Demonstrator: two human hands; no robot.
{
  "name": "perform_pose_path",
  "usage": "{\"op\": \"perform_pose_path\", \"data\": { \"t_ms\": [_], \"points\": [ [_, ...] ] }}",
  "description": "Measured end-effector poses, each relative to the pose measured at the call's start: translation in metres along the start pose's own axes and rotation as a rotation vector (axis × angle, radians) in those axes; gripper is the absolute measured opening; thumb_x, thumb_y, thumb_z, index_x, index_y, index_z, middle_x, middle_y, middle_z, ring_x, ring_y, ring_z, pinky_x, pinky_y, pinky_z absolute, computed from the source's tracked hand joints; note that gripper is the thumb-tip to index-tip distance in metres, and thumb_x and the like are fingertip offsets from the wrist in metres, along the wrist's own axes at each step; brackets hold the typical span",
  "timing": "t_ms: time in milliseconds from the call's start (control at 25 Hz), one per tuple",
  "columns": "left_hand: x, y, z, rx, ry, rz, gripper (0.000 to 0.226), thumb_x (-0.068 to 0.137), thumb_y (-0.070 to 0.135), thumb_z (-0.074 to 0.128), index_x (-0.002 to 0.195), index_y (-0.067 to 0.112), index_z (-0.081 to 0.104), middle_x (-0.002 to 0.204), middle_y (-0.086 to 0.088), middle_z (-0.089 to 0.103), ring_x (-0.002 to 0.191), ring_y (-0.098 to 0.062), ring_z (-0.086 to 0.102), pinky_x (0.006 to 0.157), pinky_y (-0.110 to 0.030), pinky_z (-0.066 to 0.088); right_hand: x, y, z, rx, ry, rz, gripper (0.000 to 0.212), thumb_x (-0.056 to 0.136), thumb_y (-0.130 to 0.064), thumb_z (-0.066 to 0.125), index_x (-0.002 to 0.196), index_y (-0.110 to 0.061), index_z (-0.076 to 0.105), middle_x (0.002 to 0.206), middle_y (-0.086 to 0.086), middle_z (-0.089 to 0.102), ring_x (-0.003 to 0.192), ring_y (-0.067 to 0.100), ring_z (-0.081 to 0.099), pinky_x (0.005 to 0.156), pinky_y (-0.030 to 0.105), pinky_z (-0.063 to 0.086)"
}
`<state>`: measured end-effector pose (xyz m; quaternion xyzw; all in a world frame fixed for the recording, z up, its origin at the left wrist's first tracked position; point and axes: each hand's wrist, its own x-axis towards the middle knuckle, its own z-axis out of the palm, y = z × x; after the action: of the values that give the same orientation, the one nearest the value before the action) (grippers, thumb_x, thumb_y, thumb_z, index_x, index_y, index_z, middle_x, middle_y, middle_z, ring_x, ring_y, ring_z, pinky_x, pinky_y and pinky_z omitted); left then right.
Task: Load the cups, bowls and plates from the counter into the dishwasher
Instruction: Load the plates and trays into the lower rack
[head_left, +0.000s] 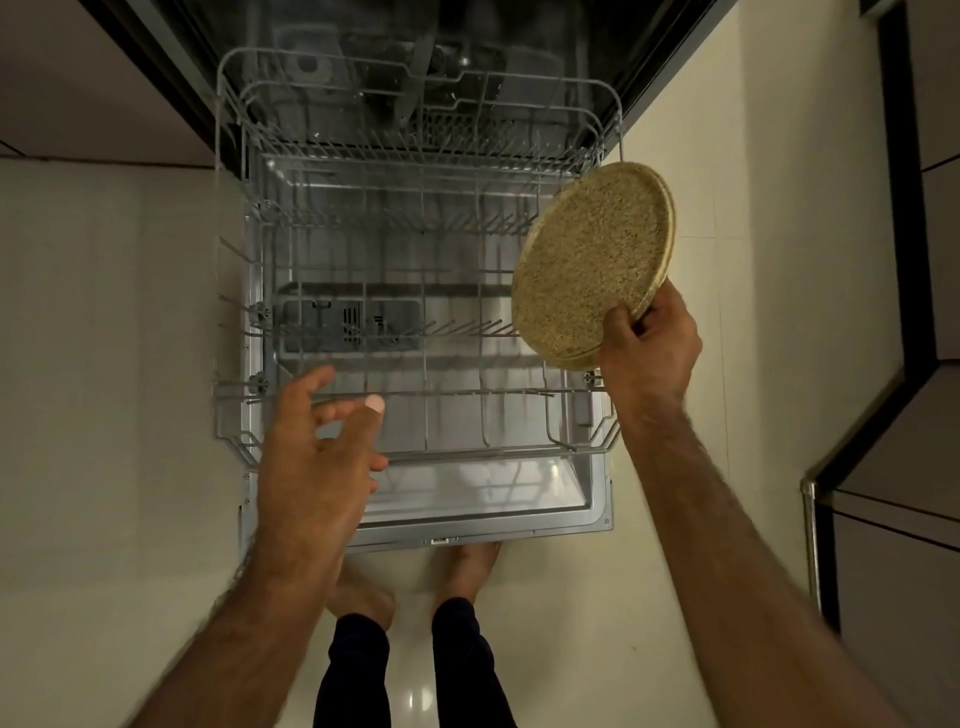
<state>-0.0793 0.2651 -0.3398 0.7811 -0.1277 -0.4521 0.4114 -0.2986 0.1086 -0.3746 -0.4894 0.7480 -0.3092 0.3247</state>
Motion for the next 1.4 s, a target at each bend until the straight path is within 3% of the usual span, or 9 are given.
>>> {"op": "perform_pose_path", "data": {
  "t_ms": [160, 320, 520, 680, 920, 1080, 1200, 1280, 1400],
  "points": [
    [0.001, -0.004, -0.003, 0.006, 0.009, -0.001, 0.047, 0.095, 0.027, 0.070, 0.139, 0.030, 0.052, 0.108, 0.007, 0.069, 0.060, -0.015, 0.070, 0.053, -0.032, 0.052, 0.006, -0.001, 0.012, -0.121, 0.034, -0.038, 0.041, 0.093, -0.021, 0.060, 0.134, -0.018, 0.059, 0.104, -0.002, 0.071, 0.091, 0.014, 0.068, 0.086, 0.032, 0.060],
    [0.003, -0.007, -0.007, 0.025, 0.010, 0.009, 0.049, 0.095, 0.028, 0.070, 0.141, 0.028, 0.051, 0.109, 0.006, 0.069, 0.060, -0.014, 0.070, 0.049, -0.026, 0.052, 0.010, -0.007, 0.027, -0.172, 0.028, -0.083, 0.043, 0.093, -0.016, 0.059, 0.136, -0.016, 0.058, 0.110, -0.001, 0.070, 0.092, 0.010, 0.063, 0.068, -0.005, 0.042],
    [0.005, -0.012, -0.006, 0.028, 0.008, 0.008, 0.050, 0.096, 0.028, 0.069, 0.142, 0.026, 0.051, 0.109, 0.005, 0.069, 0.059, -0.012, 0.070, 0.048, -0.024, 0.051, 0.014, -0.011, 0.053, -0.233, 0.033, -0.102, 0.047, 0.094, -0.013, 0.057, 0.141, -0.015, 0.054, 0.116, 0.000, 0.069, 0.092, 0.003, 0.056, 0.074, 0.001, 0.040],
    [0.007, -0.013, -0.005, 0.026, 0.002, 0.008, 0.049, 0.096, 0.028, 0.069, 0.141, 0.027, 0.051, 0.108, 0.005, 0.069, 0.059, -0.012, 0.070, 0.047, -0.021, 0.051, 0.013, -0.003, 0.066, -0.227, -0.033, -0.037, 0.049, 0.096, -0.016, 0.058, 0.145, -0.015, 0.049, 0.122, 0.005, 0.068, 0.104, 0.012, 0.062, 0.083, 0.018, 0.044],
    [0.010, -0.013, -0.006, 0.047, 0.012, -0.005, 0.049, 0.096, 0.030, 0.069, 0.141, 0.027, 0.052, 0.107, 0.006, 0.070, 0.061, -0.014, 0.071, 0.048, -0.021, 0.052, 0.005, 0.008, 0.068, -0.178, -0.069, -0.003, 0.045, 0.094, -0.015, 0.060, 0.139, -0.014, 0.054, 0.123, 0.002, 0.066, 0.103, 0.007, 0.057, 0.094, 0.023, 0.047],
    [0.010, -0.010, -0.007, 0.054, 0.007, -0.004, 0.048, 0.096, 0.029, 0.069, 0.140, 0.027, 0.052, 0.106, 0.008, 0.070, 0.061, -0.014, 0.071, 0.049, -0.023, 0.051, 0.002, 0.015, 0.069, -0.165, -0.114, 0.056, 0.042, 0.091, -0.018, 0.063, 0.132, -0.012, 0.059, 0.115, 0.005, 0.070, 0.103, 0.021, 0.067, 0.094, 0.038, 0.058],
    [0.008, -0.008, -0.008, 0.062, 0.005, -0.003, 0.048, 0.095, 0.029, 0.070, 0.140, 0.027, 0.053, 0.107, 0.008, 0.070, 0.061, -0.014, 0.071, 0.049, -0.023, 0.052, -0.004, 0.014, 0.065, -0.127, -0.137, 0.082, 0.048, 0.091, -0.022, 0.067, 0.137, -0.016, 0.055, 0.119, 0.002, 0.068, 0.101, 0.013, 0.064, 0.081, 0.018, 0.055],
    [0.009, -0.006, -0.009, 0.068, 0.005, 0.006, 0.047, 0.095, 0.030, 0.070, 0.139, 0.027, 0.053, 0.107, 0.008, 0.070, 0.062, -0.015, 0.071, 0.051, -0.027, 0.053, -0.006, 0.015, 0.062, -0.111, -0.149, 0.094, 0.054, 0.092, -0.024, 0.069, 0.142, -0.019, 0.050, 0.126, -0.001, 0.065, 0.103, 0.007, 0.058, 0.070, 0.002, 0.043],
    [0.008, -0.005, -0.013, 0.074, 0.014, 0.032, 0.048, 0.095, 0.029, 0.069, 0.140, 0.027, 0.053, 0.108, 0.006, 0.070, 0.063, -0.014, 0.072, 0.052, -0.028, 0.054, -0.010, 0.013, 0.060, -0.050, -0.122, 0.104, 0.061, 0.092, -0.022, 0.071, 0.146, -0.021, 0.044, 0.132, -0.001, 0.063, 0.107, 0.006, 0.058, 0.073, 0.001, 0.045]
  ]
}}
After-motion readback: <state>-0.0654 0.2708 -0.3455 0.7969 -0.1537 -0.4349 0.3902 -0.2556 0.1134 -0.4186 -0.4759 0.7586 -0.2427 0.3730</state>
